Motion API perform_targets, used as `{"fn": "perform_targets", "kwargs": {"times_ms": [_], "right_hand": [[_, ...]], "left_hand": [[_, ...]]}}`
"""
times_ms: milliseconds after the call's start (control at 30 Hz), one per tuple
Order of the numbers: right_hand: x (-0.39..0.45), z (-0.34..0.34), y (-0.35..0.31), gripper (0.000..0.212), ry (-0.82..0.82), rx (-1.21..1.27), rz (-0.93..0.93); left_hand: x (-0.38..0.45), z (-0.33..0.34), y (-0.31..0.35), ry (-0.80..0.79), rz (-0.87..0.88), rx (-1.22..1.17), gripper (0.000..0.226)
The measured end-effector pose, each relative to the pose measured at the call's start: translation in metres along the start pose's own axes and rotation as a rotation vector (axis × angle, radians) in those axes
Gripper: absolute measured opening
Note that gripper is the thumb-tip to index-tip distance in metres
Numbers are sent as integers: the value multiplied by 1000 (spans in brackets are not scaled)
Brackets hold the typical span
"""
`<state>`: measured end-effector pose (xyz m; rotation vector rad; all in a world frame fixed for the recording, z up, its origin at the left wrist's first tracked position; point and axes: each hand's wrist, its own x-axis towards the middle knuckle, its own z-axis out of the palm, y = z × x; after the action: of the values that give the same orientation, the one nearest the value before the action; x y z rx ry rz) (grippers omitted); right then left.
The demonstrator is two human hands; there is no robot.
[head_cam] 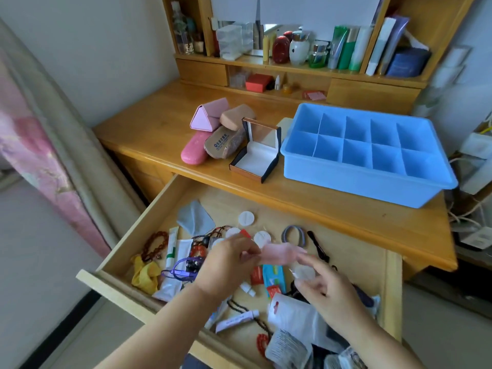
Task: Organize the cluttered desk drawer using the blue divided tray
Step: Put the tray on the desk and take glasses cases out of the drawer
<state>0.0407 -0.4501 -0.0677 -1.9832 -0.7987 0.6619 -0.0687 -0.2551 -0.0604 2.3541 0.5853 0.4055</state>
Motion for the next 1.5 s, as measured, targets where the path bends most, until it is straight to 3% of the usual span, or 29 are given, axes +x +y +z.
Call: {"fn": "perform_targets", "kwargs": {"times_ms": [67,100,167,233,300,400,467,633,700,933,1033,1167,1233,1300,1367,1400,1500], "right_hand": [[2,7,-12,48,-94,106,24],[1,10,-15,37,-104,87,12],[-1,16,-15,17,-75,7,13],[-4,17,-7,26,-31,28,100],[-9,14,0,28,-16,95,193],[-14,15,12,30,-70,139,246],[-15,18,14,26,-91,154,258],[-8,32,11,19,-196,148,250],[-5,34,10,16,-209,156,253],[6,39,3,14,-185,219,281],[13,39,-5,14,-213,308,301],[31,50,-26,32,-314,537,339],[44,60,-36,42,-310,750,439],[56,71,-43,38,-322,950,542],[66,77,-42,19,-256,1075,611],[70,78,-38,14,-184,1089,641],[77,74,-19,26,-30,1005,691]], "left_hand": [[-16,12,23,-186,-53,-284,14],[-23,17,31,-285,-100,-463,20],[-33,25,29,-273,-192,-596,28],[-37,21,8,-50,-313,-453,21],[-40,7,-24,31,-383,-95,14],[-46,-24,-69,-164,-540,445,16],[-48,-39,-93,-228,-603,671,22],[-45,-54,-139,-355,-758,809,63],[-40,-57,-151,-403,-802,781,68],[-26,-72,-167,-337,-804,755,31],[-14,-85,-154,-114,-746,652,27],[2,-82,-94,163,-473,298,16],[4,-65,-57,94,-357,81,12],[6,-47,-31,-217,-232,-112,18],[13,-34,-25,-519,-159,-231,20],[21,-33,-31,-509,-172,-251,18],[58,-36,-74,-105,-357,-82,20]]}}
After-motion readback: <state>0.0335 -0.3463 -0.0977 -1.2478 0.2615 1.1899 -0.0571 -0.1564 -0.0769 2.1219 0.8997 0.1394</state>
